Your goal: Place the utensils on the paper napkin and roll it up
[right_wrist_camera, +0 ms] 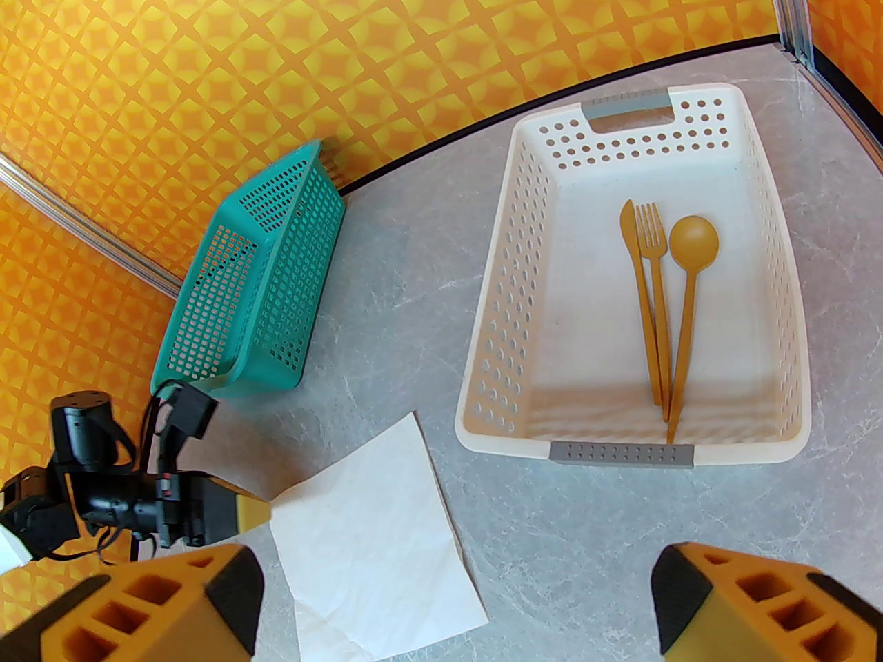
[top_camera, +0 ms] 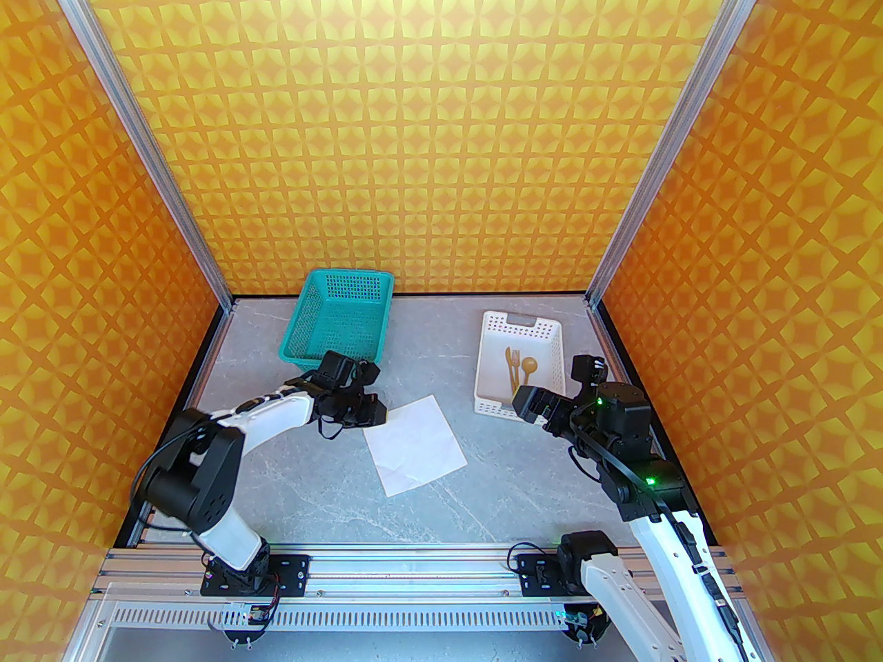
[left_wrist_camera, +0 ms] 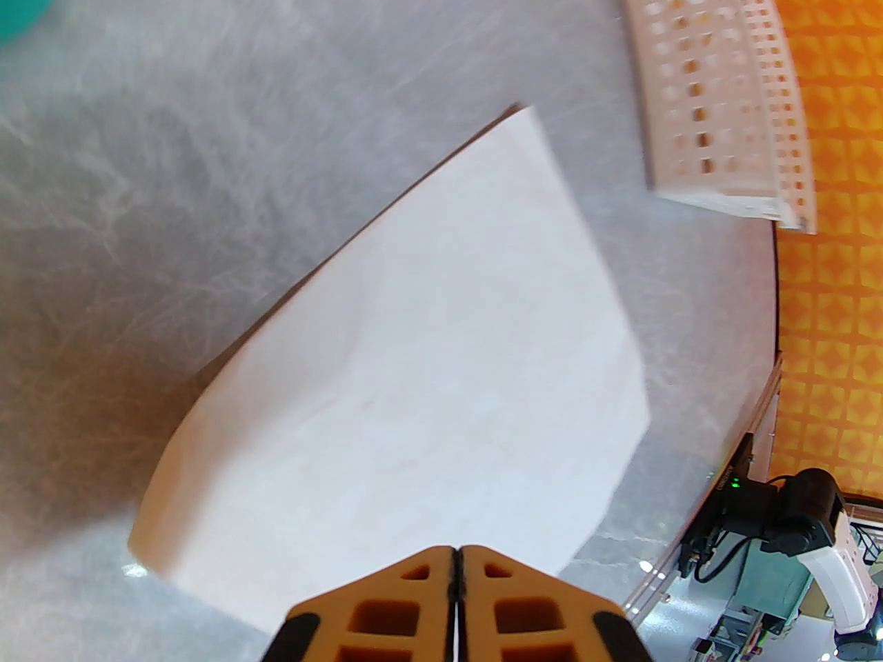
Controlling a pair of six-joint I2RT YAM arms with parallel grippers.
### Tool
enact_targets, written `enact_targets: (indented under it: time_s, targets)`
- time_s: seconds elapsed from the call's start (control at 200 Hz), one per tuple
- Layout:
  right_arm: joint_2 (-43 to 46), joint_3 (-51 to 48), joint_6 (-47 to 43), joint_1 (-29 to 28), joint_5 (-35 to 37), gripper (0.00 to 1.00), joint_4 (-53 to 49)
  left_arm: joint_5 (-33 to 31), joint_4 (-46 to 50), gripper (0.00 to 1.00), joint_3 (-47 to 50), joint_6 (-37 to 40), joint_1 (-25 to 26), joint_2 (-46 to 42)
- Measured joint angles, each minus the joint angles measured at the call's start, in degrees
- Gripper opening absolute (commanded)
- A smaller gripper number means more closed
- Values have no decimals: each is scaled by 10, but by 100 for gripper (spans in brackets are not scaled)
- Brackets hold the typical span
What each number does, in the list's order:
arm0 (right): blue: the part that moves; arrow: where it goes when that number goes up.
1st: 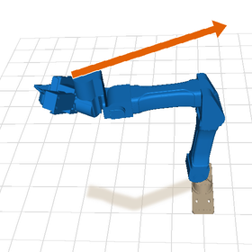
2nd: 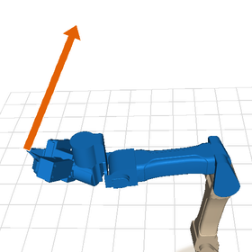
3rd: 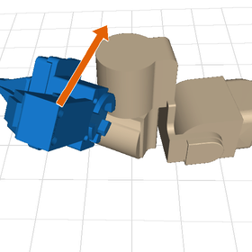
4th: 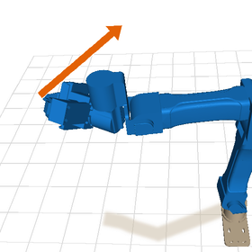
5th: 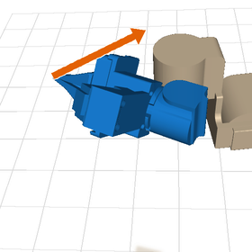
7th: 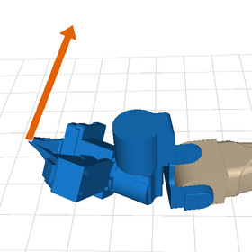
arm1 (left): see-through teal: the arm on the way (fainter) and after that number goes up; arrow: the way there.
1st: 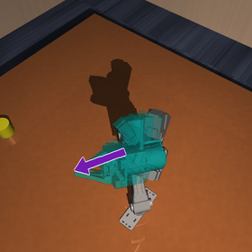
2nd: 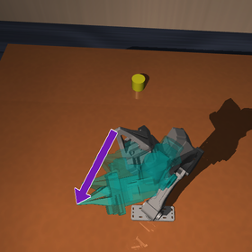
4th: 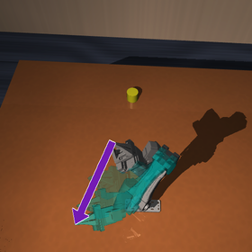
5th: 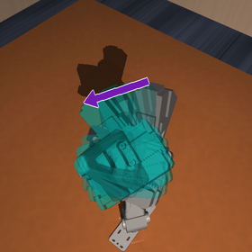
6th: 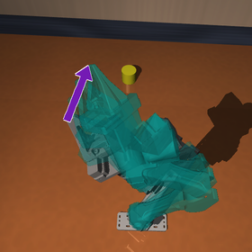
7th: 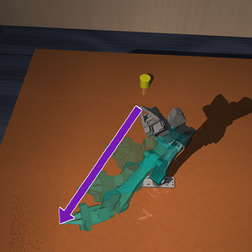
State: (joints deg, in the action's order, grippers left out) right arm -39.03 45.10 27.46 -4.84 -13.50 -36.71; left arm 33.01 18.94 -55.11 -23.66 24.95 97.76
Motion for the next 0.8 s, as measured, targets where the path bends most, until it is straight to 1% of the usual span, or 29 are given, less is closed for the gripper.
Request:
enact_targets:
  time_s: [0.23,0.475,0.585,0.8]
  targets:
    - [-4,0,4,0,0,99,0,-31,-3,5,0,-2,4,34]
    - [-13,0,4,0,2,99,0,-48,-22,0,8,-20,5,42]
    - [-16,0,6,0,2,99,0,-54,-42,0,31,-42,5,42]
    - [-30,0,10,0,-9,99,0,-52,-121,0,93,-109,5,13]
